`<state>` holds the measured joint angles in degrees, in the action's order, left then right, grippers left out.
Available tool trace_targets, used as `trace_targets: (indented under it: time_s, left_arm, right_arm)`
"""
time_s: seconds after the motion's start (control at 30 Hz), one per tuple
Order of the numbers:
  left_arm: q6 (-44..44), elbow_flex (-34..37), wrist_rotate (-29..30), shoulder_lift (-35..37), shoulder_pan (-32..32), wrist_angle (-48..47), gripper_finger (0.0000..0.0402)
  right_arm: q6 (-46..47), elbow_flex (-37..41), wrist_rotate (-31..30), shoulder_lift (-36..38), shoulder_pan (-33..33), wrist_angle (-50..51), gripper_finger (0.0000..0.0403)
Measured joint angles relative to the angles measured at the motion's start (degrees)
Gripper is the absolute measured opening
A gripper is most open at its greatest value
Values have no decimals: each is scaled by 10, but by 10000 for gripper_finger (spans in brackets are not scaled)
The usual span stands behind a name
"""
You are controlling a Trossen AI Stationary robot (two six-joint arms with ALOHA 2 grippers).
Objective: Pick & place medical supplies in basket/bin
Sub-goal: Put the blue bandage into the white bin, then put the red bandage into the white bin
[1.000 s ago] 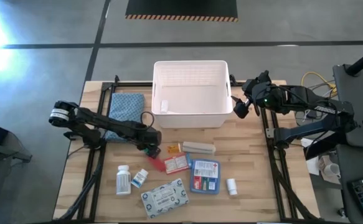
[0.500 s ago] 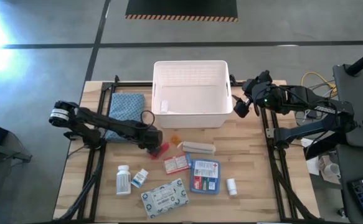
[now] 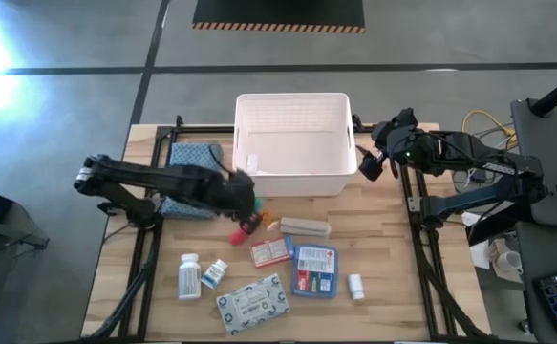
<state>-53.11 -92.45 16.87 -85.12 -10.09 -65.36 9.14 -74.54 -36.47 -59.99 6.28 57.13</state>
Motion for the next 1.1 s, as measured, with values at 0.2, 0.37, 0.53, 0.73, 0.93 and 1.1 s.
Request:
trace_targets:
  time_s: [0.2, 0.37, 0.53, 0.73, 0.93, 1.1]
  left_arm:
    - [169, -139, 139, -11, 54, 15, 134]
    - [319, -166, 140, -50, 154, 59, 147]
    - [357, -165, 123, -88, 230, 68, 206]
    - [418, -165, 107, -99, 246, 66, 280]
    - [380, -165, 71, -65, 219, -19, 296]
    - [229, -151, 11, -43, 108, -153, 292]
  right_arm:
    - [-6, 0, 22, 0, 0, -1, 328]
    - [-7, 0, 22, 6, 0, -1, 328]
    - [11, 0, 23, 19, 0, -1, 327]
    - [25, 0, 25, 39, 0, 1, 327]
    - [25, 0, 24, 52, 0, 8, 327]
    - [27, 0, 24, 51, 0, 14, 327]
